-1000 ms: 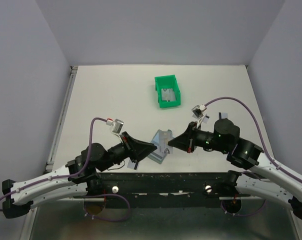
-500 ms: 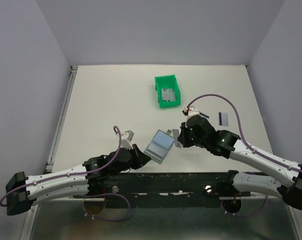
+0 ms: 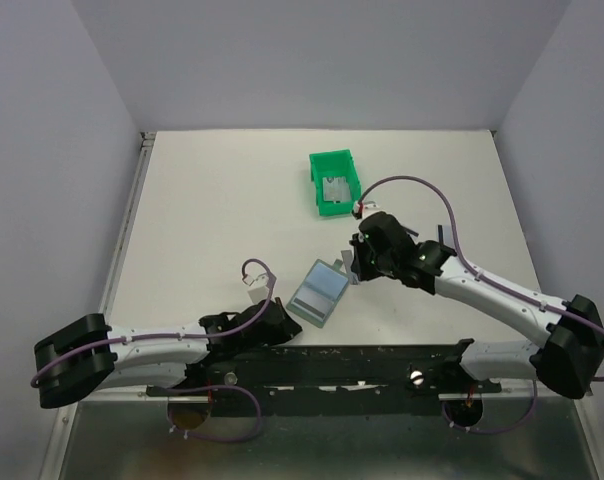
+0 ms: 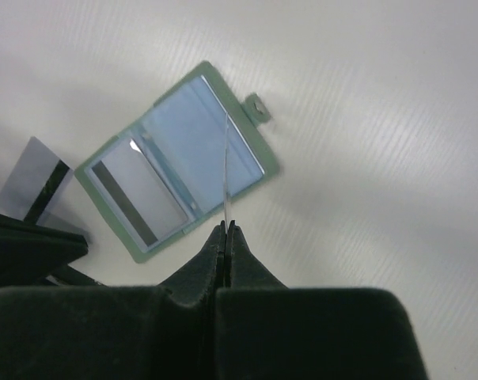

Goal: Put the credit cards into the card holder
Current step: Insert the credit card into the card holder.

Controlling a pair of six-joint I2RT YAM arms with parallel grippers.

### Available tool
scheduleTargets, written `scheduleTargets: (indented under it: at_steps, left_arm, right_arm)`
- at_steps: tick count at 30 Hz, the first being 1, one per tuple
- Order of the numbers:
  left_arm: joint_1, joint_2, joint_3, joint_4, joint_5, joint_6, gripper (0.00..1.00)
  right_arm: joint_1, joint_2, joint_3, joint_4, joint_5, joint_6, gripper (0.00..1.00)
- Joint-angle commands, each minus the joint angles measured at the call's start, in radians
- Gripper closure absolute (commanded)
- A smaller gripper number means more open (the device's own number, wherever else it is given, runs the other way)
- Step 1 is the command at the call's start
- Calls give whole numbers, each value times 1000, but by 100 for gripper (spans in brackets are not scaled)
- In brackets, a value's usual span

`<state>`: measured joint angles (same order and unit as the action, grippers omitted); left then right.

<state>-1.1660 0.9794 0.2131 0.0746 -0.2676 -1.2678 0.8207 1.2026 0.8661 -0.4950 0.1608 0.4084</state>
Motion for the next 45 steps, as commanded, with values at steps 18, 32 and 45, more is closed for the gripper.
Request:
scheduleTargets:
  at_steps: [18,32,45]
  left_arm:
    - [9,81,8,74,31,-25,100]
    - [28,120,26,90,64,4,100]
    - [45,134,25,93,73,13,100]
  right_arm:
    - [-80,540,497,-152,79,378,100]
    - [-83,617,518,-488,252,656,100]
    - [-84,272,151,-409,244,745,100]
